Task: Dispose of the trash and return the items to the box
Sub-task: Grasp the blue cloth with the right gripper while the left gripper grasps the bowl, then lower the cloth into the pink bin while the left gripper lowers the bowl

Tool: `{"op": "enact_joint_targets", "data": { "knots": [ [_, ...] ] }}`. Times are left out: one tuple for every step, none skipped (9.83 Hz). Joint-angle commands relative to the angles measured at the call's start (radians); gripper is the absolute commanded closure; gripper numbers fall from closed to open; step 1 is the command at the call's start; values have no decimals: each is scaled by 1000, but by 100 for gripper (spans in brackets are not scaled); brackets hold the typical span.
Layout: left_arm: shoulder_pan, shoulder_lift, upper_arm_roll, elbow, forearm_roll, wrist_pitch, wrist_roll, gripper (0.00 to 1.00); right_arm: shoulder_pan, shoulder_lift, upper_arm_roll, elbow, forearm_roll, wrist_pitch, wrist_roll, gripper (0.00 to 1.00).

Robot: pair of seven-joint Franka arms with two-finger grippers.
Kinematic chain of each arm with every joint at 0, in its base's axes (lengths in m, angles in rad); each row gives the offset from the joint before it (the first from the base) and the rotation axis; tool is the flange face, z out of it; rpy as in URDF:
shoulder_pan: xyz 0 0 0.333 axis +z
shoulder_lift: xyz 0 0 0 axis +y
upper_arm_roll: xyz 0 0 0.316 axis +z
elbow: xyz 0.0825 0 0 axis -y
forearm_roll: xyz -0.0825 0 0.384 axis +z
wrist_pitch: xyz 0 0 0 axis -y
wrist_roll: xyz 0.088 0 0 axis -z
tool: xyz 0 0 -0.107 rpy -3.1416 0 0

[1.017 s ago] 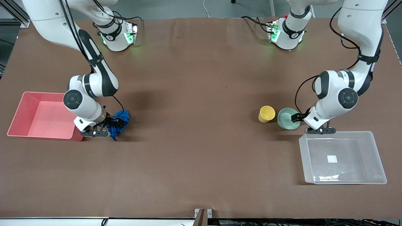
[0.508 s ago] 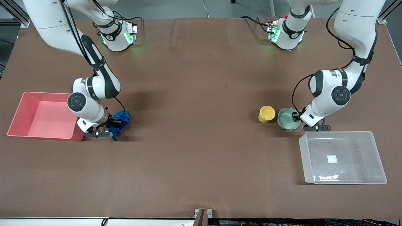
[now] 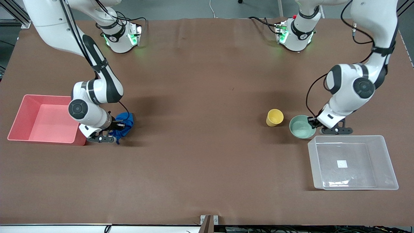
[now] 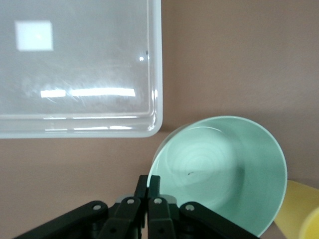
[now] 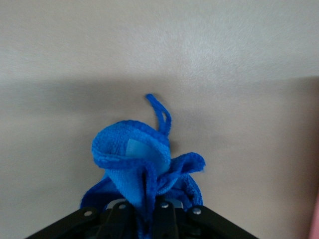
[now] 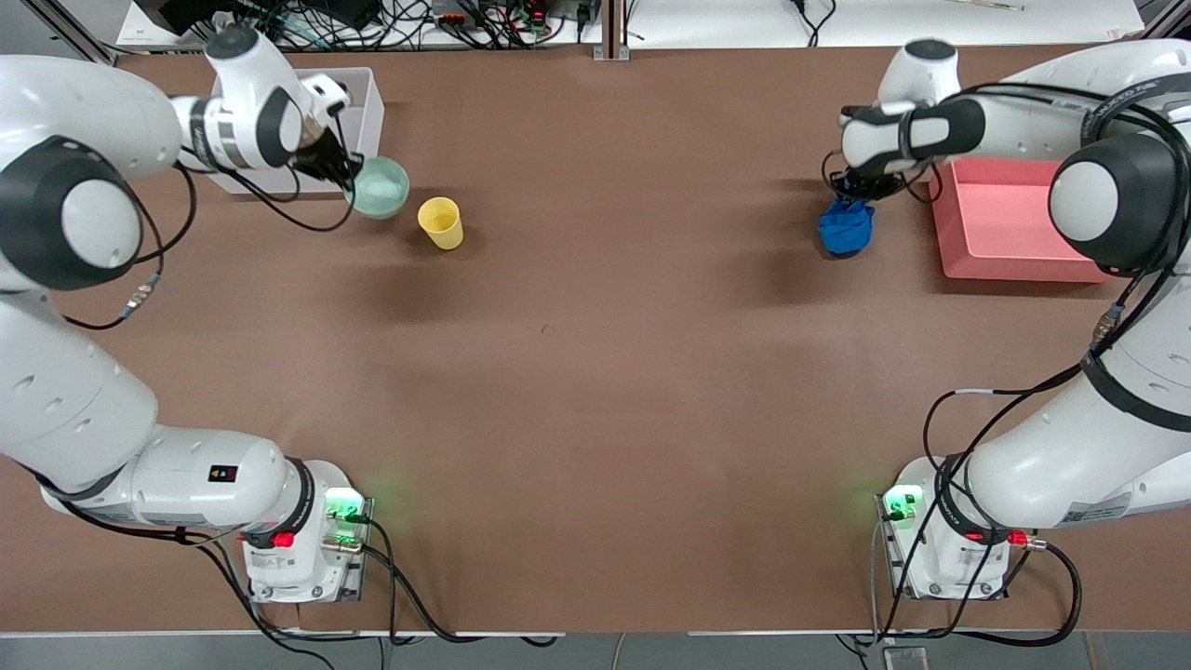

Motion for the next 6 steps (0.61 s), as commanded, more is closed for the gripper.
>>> {"op": "enact_joint_targets", "data": {
  "knots": [
    [3,-23,7,94,-1,-130,35,100,-24,-166,3,100,3,-265,12,99],
    [12,-2,27,166,-2,-160,77,100,-64,-224,0,136,1,-351,-2,99],
    [13,38,54,238,-19,-183,136,100,-129,-264,0,145,0,-388,-83,99],
    [16,107,85,342,-81,-215,211,100,-215,-285,-2,144,-2,-390,-222,99],
    [15,185,134,463,-156,-268,310,100,-315,-279,-2,144,-14,-375,-358,99],
    [15,278,178,584,-212,-327,398,100,-386,-268,-2,132,-15,-314,-458,99]
  ]
}}
